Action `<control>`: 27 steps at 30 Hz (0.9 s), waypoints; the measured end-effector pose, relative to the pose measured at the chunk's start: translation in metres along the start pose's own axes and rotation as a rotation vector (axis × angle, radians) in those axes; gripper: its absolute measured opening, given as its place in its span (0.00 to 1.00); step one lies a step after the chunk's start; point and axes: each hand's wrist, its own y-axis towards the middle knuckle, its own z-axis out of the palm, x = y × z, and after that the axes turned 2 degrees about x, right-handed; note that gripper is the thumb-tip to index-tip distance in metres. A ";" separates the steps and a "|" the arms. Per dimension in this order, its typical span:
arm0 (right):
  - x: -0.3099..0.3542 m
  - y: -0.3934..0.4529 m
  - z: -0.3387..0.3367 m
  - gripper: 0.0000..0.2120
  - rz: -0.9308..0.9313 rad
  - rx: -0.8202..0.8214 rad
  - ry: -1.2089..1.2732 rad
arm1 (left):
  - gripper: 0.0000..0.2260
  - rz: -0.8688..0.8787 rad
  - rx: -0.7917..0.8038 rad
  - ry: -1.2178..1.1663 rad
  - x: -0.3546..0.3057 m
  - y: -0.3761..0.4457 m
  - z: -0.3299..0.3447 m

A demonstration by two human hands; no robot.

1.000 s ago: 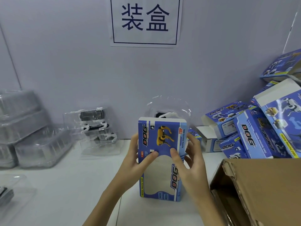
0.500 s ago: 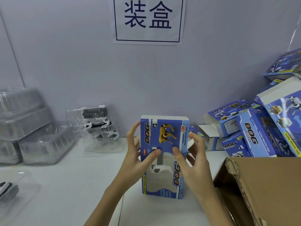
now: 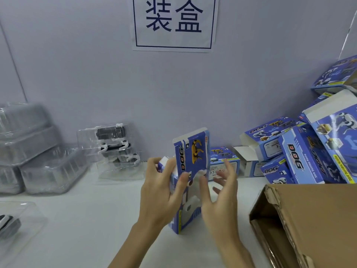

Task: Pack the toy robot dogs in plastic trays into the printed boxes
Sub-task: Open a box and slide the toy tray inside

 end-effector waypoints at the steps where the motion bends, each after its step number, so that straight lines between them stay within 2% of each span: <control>1: 0.001 -0.005 0.004 0.29 -0.023 0.011 0.043 | 0.23 0.007 -0.032 0.017 -0.001 0.000 -0.001; 2: 0.003 -0.009 0.007 0.29 -0.044 0.038 0.080 | 0.24 0.013 -0.063 0.003 -0.001 0.000 -0.002; 4: 0.007 -0.014 0.013 0.38 -0.044 0.127 0.114 | 0.25 0.014 -0.132 -0.136 -0.001 0.000 -0.005; 6: 0.008 -0.016 0.018 0.48 0.008 0.212 0.169 | 0.19 -0.012 -0.171 -0.370 0.000 0.000 -0.007; 7: 0.009 -0.017 0.020 0.50 0.030 0.231 0.186 | 0.16 -0.036 -0.176 -0.454 0.001 0.001 -0.008; 9: 0.007 -0.014 0.021 0.48 0.044 0.208 0.169 | 0.15 -0.075 -0.206 -0.489 0.003 0.003 -0.010; 12: -0.001 -0.008 0.011 0.43 0.025 0.206 0.126 | 0.26 -0.105 -0.245 -0.385 0.014 0.004 -0.012; 14: -0.004 -0.002 0.000 0.46 0.056 0.298 0.190 | 0.34 -0.216 -0.153 -0.377 0.023 0.005 -0.016; 16: -0.005 0.003 -0.013 0.47 0.095 0.391 0.362 | 0.37 -0.298 0.020 -0.452 0.032 0.005 -0.020; 19: -0.005 0.009 -0.026 0.43 0.066 0.391 0.443 | 0.32 -0.329 0.253 -0.683 0.034 0.001 -0.022; 21: -0.005 0.010 -0.025 0.41 0.016 0.350 0.423 | 0.26 -0.296 0.311 -0.789 0.027 -0.003 -0.018; 24: -0.004 0.008 -0.019 0.36 -0.029 0.265 0.459 | 0.23 -0.268 0.273 -0.789 0.016 -0.009 -0.010; 27: -0.003 0.006 -0.018 0.25 -0.093 0.187 0.354 | 0.20 -0.181 0.207 -0.625 0.012 -0.016 -0.003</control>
